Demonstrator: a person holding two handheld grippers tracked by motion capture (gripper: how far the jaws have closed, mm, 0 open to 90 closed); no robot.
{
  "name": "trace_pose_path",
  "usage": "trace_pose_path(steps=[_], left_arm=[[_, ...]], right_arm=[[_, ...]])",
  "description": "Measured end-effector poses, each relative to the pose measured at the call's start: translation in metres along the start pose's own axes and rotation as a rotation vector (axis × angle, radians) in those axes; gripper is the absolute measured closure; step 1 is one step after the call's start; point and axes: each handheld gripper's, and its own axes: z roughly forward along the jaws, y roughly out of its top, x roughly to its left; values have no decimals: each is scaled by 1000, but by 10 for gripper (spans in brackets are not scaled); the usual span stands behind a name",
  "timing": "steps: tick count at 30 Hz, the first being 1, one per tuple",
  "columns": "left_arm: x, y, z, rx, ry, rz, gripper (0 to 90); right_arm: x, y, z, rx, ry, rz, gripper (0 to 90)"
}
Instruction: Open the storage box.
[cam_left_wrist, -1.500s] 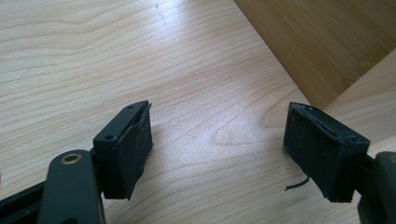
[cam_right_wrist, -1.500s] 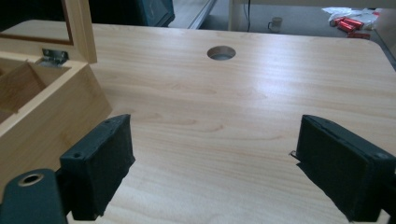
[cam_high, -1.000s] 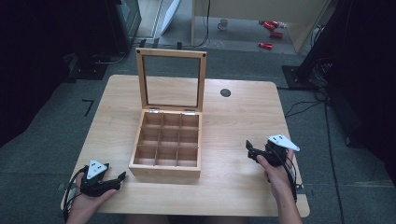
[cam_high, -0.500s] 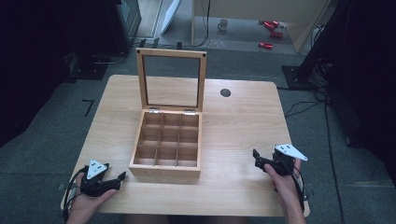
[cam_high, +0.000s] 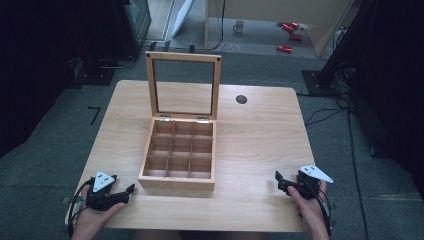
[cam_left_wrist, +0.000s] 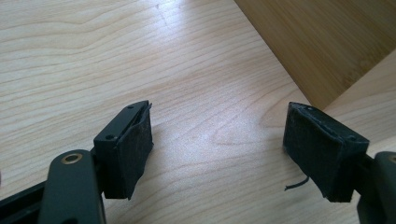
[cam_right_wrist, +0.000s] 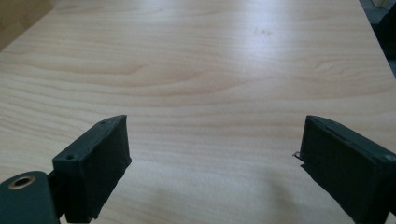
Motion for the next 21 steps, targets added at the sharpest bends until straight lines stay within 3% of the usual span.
trace_pose_path(steps=[7,9,18,21], left_arm=[[0,0,0,0,0,-1,246],[0,0,0,0,2,1,246],[-1,0,0,0,4,0,246],[-1,0,0,-1,4,0,246]], right_arm=[[-8,-11,-5,45,-6,12,84],[-9,-13,-5,79,-20,15,84],[-4,-17,-5,117,-66,-51,83],[-4,-17,-5,118,-63,-51,82]])
